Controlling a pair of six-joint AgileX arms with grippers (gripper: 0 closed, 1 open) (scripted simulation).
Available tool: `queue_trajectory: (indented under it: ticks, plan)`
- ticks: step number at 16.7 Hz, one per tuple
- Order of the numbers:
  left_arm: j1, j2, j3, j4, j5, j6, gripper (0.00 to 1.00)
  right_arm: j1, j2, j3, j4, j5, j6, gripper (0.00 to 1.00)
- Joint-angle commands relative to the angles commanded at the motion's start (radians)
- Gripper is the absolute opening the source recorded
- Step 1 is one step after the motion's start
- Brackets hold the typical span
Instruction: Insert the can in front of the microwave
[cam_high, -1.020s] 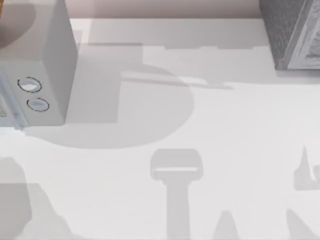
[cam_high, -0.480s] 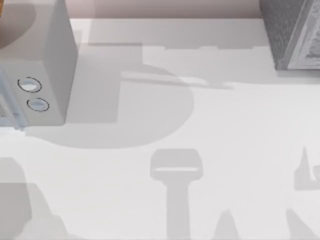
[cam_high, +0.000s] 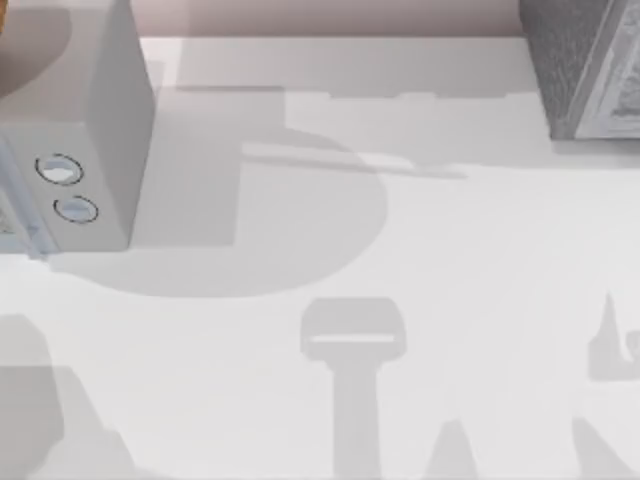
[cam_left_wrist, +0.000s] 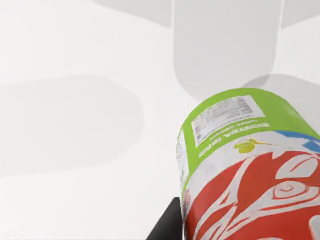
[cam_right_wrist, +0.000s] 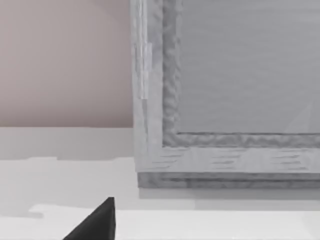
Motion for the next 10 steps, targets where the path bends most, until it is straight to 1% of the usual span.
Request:
queue_trajectory:
  ticks: [5,6,10]
  plan:
    - [0.0,0.0,0.0,0.0,0.0,0.0,0.98,0.0,0.0,0.0,0.0,0.0,0.0,1.0]
    - [0.0,0.0,0.0,0.0,0.0,0.0,1.0,0.0,0.0,0.0,0.0,0.0,0.0,1.0]
    - [0.0,0.0,0.0,0.0,0.0,0.0,1.0,0.0,0.0,0.0,0.0,0.0,0.0,1.0]
